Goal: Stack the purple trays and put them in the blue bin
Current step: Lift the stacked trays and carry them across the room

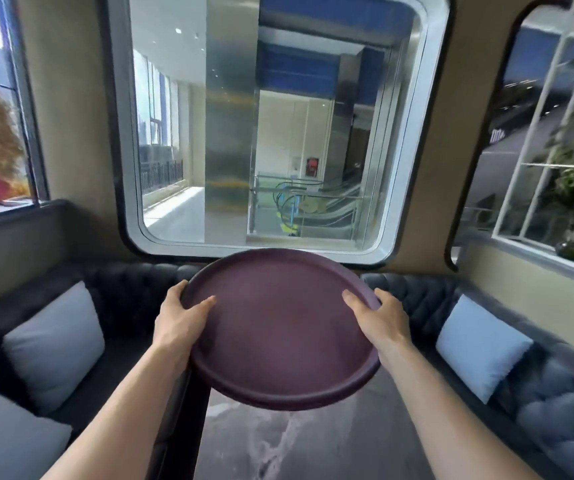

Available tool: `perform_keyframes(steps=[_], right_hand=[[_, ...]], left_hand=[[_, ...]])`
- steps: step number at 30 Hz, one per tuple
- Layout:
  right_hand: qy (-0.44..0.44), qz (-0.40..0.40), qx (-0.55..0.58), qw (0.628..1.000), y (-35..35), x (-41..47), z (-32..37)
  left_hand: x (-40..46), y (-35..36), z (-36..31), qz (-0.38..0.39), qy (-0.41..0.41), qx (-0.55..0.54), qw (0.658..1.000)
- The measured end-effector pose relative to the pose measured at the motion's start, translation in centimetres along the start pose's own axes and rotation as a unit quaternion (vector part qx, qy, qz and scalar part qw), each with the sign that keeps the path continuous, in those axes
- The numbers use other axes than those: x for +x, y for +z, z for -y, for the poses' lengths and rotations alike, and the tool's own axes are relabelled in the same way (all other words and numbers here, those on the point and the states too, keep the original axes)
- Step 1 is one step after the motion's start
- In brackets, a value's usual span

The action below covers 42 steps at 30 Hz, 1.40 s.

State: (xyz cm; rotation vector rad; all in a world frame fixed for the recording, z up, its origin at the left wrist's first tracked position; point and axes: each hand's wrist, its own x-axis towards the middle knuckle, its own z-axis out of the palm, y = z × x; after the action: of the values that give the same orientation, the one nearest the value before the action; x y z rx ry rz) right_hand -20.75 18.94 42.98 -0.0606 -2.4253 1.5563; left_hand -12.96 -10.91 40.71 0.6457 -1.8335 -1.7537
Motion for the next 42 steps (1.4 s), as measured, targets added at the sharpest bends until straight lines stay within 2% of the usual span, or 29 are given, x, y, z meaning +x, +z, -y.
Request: perform_keyframes(steps=[6,11,18,23,28,33,36,42], right_hand=[[0.009,-0.019,0.042,0.999,-5.3,1.2,1.3],[0.022,-0.046,0.034,0.998,-13.0,2.5,-0.7],[0.036,-0.128,0.01,0.991,-26.4,3.2,-6.4],[0.064,-0.254,-0.02,0.965,-37.8,0.5,-11.0],[0.121,-0.384,-0.05,0.914,-49.3,-5.1,-15.1],[0.177,-0.517,-0.086,0.833,-58.8,-13.7,-17.8],[0.196,-0.596,-0.1,0.772,-62.3,-19.8,-18.5],[0.248,-0.696,-0.127,0.662,-64.6,-32.1,-17.8]], left_hand=[[-2.5,3.7,-4.2,0.011,0.024,-0.024,0.999],[-6.5,10.1,-5.8,0.047,0.037,-0.029,0.998],[-13.6,22.2,-6.5,0.129,0.034,-0.045,0.99],[-20.3,32.7,-6.8,0.236,0.032,-0.045,0.97],[-29.4,43.0,-6.5,0.362,0.041,-0.051,0.93],[-40.5,51.1,-6.7,0.501,0.054,-0.065,0.862],[-47.0,54.0,-6.6,0.574,0.041,-0.082,0.814],[-59.1,56.2,-6.0,0.704,0.009,-0.079,0.706]])
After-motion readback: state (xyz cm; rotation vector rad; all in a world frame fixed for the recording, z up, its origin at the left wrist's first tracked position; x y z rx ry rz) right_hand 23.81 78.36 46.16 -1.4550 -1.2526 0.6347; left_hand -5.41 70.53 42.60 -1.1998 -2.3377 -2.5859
